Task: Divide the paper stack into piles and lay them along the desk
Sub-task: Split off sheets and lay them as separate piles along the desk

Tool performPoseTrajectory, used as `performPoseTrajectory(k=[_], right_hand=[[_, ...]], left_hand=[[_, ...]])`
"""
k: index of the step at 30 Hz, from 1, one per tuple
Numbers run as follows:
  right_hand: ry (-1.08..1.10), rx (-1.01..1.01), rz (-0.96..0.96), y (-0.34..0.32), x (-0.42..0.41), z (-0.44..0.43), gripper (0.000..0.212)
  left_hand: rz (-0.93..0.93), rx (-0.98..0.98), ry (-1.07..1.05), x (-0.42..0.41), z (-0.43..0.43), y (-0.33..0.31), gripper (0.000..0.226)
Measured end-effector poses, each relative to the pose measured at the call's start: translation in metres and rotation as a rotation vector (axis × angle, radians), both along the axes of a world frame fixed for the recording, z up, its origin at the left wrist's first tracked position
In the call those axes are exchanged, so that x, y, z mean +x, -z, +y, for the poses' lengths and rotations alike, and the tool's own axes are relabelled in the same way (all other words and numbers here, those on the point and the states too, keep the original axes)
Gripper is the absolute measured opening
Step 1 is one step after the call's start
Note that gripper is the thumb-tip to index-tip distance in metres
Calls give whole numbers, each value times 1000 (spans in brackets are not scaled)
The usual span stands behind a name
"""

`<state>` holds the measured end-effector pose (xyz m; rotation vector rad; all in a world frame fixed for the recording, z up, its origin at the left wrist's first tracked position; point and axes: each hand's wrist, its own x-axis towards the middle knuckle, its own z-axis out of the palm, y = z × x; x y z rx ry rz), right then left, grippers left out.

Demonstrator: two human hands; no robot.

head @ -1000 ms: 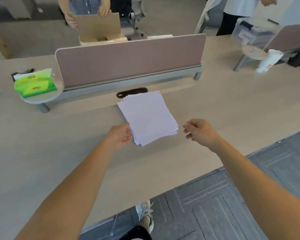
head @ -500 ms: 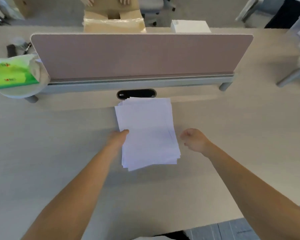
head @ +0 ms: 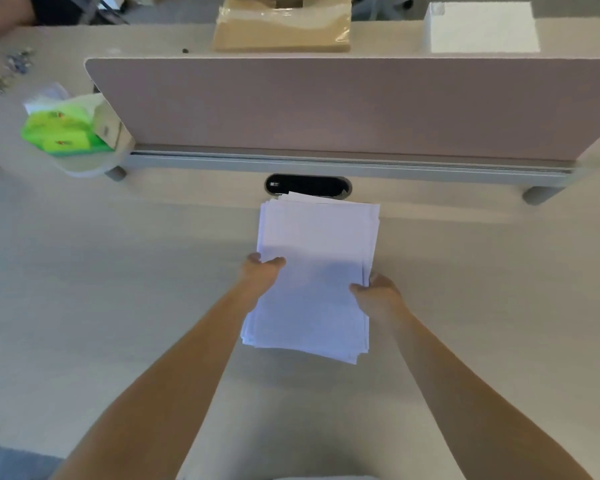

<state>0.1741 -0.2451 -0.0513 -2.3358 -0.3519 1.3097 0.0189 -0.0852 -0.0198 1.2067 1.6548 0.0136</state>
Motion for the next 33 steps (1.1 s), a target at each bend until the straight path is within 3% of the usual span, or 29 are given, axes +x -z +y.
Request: performPoseTrajectory(k=[4,7,10,13,19,25,30,33], right_hand=[[4,28,-2,-17,-11,12,28],[-58,50,10,-26,-23,21,28],[41,-1,39,-26,-19,28,45],[127,-36,26,-24,-12,27,37],[75,-20,3,-26,-25,27,53],[234,-89,57,-23,-17,34,30],[231,-37,73,-23,-17,38,38],[273,89,83,-29,-25,38,63]], left_hand=[[52,27,16,-5,5,12,67],[78,42,31,-10,6,14,62],[61,40,72,-12,8,15,61],[45,16,99,-10,8,15,65],[83,31,169,-7,1,11,69],[146,69,152,-9,5,12,46],[150,90,134,-9,8,14,39],[141,90,114,-12,9,19,46]])
